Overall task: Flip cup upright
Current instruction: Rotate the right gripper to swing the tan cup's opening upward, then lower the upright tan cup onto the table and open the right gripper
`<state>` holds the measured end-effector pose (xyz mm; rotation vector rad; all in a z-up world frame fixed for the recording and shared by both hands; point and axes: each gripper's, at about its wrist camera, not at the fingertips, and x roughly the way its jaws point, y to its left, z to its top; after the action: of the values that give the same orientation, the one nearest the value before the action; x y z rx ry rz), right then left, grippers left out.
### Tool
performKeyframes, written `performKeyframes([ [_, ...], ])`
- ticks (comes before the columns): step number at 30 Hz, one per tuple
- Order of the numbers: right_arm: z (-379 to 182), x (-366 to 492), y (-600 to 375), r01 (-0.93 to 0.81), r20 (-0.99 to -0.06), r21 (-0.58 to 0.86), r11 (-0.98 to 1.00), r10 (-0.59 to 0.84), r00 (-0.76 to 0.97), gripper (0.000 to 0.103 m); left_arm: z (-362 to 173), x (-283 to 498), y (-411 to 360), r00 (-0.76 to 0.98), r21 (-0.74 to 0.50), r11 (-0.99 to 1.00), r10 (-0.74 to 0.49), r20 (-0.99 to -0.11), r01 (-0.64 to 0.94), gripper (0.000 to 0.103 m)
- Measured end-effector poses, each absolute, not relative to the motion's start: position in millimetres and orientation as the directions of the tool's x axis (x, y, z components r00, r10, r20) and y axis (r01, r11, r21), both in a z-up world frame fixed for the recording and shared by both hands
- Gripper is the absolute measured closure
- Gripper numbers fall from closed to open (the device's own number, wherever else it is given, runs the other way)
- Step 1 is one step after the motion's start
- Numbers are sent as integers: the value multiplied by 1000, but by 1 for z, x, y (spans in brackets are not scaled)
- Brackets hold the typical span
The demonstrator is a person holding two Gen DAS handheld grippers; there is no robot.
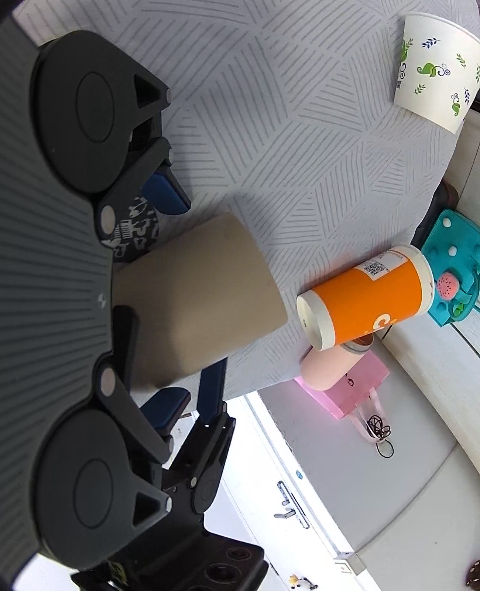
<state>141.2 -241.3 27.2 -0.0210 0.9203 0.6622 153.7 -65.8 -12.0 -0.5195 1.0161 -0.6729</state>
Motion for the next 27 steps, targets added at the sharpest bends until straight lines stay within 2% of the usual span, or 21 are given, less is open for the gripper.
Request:
performKeyframes([
  [3, 22, 145, -244, -550, -729, 300, 779, 559, 394, 14, -16, 156, -65, 343, -708, 657, -747, -569, 257, 11],
  [5, 23, 141, -242, -561, -728, 262, 785, 543, 419, 20, -16, 156, -66, 347, -712, 654, -749, -565, 254, 12],
  [7, 25, 136, -242, -569, -722, 247, 784, 541, 431, 20, -13, 153, -67, 356, -699, 662, -744, -566, 271, 13],
  [19, 28, 130, -238, -619, -633, 163, 769, 562, 532, 21, 9, 140, -57, 496, -560, 720, -691, -526, 410, 20],
  [27, 30, 125, -224, -653, -563, 49, 756, 560, 607, 22, 30, 132, -45, 580, -424, 772, -636, -509, 474, 25],
])
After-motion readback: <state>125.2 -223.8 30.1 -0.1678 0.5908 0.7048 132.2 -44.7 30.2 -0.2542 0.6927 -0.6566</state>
